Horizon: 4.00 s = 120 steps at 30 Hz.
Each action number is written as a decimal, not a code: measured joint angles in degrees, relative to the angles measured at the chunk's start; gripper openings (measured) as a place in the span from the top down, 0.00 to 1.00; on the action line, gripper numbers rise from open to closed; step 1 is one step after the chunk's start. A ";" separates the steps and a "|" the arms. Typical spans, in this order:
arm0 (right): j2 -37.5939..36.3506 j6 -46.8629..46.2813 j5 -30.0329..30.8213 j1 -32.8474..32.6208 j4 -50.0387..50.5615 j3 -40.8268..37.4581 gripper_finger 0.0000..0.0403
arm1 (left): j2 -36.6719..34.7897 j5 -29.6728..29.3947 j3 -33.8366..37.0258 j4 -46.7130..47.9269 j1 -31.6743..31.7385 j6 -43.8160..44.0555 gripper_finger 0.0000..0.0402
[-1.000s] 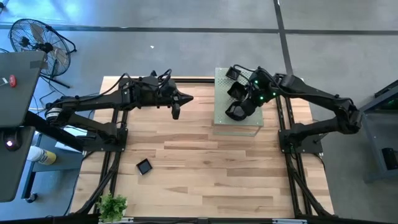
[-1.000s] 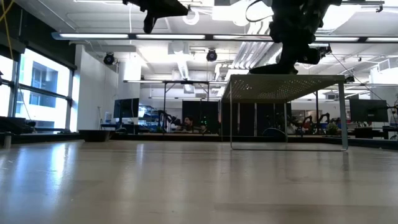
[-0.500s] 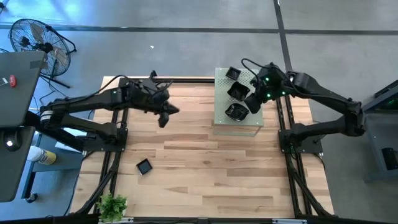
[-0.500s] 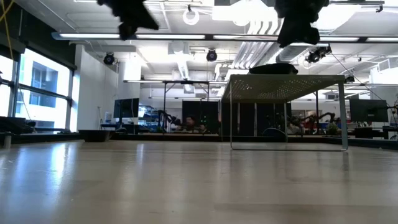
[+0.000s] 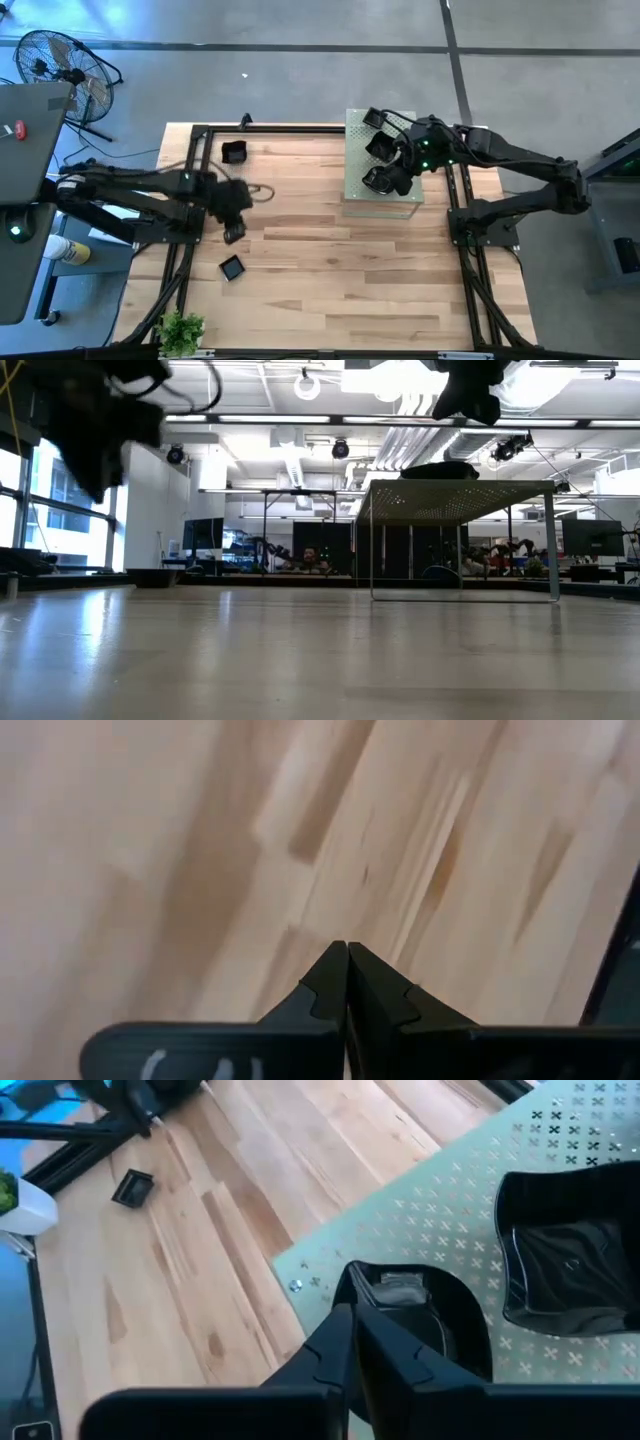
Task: Pick & Place Mini shaped plates
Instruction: Stack the black square plate on the black square plate on the shelf
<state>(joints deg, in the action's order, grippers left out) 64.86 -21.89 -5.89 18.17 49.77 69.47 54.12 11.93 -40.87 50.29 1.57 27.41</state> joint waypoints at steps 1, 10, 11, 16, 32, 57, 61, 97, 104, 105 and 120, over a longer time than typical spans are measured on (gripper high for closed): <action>0.00 0.02 -0.02 0.00 -0.17 0.00 0.98 | -0.06 0.12 2.11 -1.45 -1.53 2.66 0.99; 0.02 0.44 0.57 0.02 -0.99 0.00 0.98 | 0.47 4.71 14.00 -8.91 -11.98 20.77 0.93; 0.02 0.44 0.57 0.04 -1.00 0.00 0.98 | 0.47 5.18 14.46 -9.55 -12.87 21.92 0.91; 0.02 0.46 0.59 0.04 -1.18 0.00 0.99 | 0.47 3.74 15.46 -10.20 -17.05 24.26 0.83; 0.02 0.48 1.19 0.02 -1.19 0.00 1.00 | 0.49 2.05 22.32 -20.82 -20.00 29.60 0.88; 1.14 -2.60 5.22 -2.80 -19.47 0.00 0.96 | -1.95 -29.05 -2.95 -27.19 -0.64 32.19 1.00; 3.53 -3.69 8.87 -4.76 -25.50 0.00 0.93 | 1.53 -30.26 -4.98 -37.00 4.66 27.79 1.00; 17.22 -6.67 16.88 -8.43 -44.46 1.01 0.85 | 16.42 -33.51 -17.32 -53.78 8.19 11.22 1.00; 17.27 -6.64 17.51 -8.44 -44.49 1.01 0.90 | 16.42 -32.61 -17.32 -53.66 8.19 11.22 0.99; 17.27 -6.64 17.60 -8.44 -44.43 1.01 0.93 | 16.42 -32.17 -17.32 -53.62 8.21 11.28 0.99; 14.24 -11.02 19.43 -2.90 -42.80 1.01 0.99 | 9.65 -33.58 -17.30 -48.69 8.22 0.71 0.67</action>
<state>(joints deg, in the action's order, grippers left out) 79.10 -32.91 13.54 15.27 6.96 70.48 63.77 -21.65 -58.17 1.60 9.78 28.12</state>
